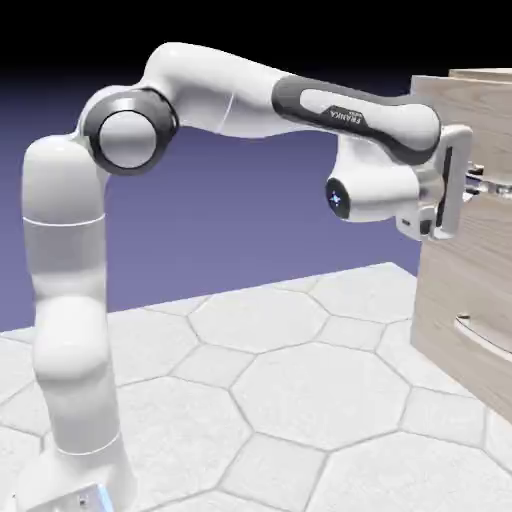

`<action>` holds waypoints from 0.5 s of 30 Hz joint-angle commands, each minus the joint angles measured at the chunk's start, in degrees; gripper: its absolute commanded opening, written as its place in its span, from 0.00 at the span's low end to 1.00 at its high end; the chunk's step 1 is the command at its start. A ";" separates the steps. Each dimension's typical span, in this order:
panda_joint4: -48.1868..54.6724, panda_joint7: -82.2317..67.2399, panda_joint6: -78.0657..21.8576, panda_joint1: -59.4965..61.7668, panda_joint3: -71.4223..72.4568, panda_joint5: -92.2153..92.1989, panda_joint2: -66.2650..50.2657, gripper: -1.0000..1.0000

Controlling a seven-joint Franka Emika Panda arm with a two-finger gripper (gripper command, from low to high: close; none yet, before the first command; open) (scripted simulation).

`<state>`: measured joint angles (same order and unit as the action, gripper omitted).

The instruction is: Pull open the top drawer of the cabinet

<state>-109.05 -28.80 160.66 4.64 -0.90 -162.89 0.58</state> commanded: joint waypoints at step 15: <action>-25.03 1.35 -0.75 -0.33 -1.67 2.67 24.40 1.00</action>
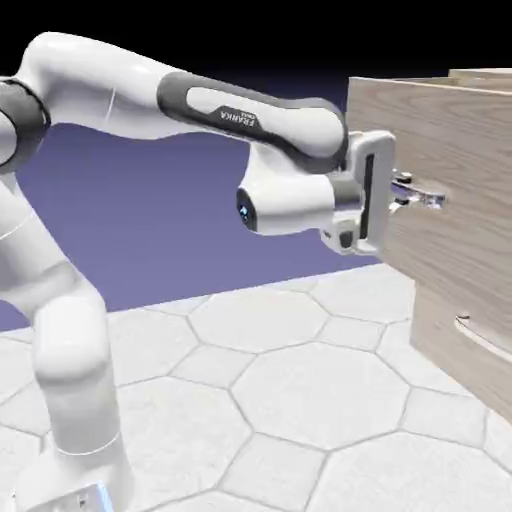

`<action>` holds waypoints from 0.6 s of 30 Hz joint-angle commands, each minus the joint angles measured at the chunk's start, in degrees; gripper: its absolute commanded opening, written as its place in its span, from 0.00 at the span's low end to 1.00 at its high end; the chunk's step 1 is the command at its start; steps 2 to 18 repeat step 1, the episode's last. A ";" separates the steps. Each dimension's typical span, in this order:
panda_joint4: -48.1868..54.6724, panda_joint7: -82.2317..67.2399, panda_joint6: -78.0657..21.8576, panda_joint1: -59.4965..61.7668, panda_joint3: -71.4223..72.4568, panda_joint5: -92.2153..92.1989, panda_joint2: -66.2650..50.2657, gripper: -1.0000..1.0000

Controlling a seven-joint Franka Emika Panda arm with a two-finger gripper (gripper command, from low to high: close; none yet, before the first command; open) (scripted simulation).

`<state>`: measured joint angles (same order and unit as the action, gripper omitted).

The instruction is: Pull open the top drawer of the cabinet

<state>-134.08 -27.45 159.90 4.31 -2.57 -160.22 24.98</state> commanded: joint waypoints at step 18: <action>-1.70 0.24 0.37 -0.13 -0.21 0.41 2.08 1.00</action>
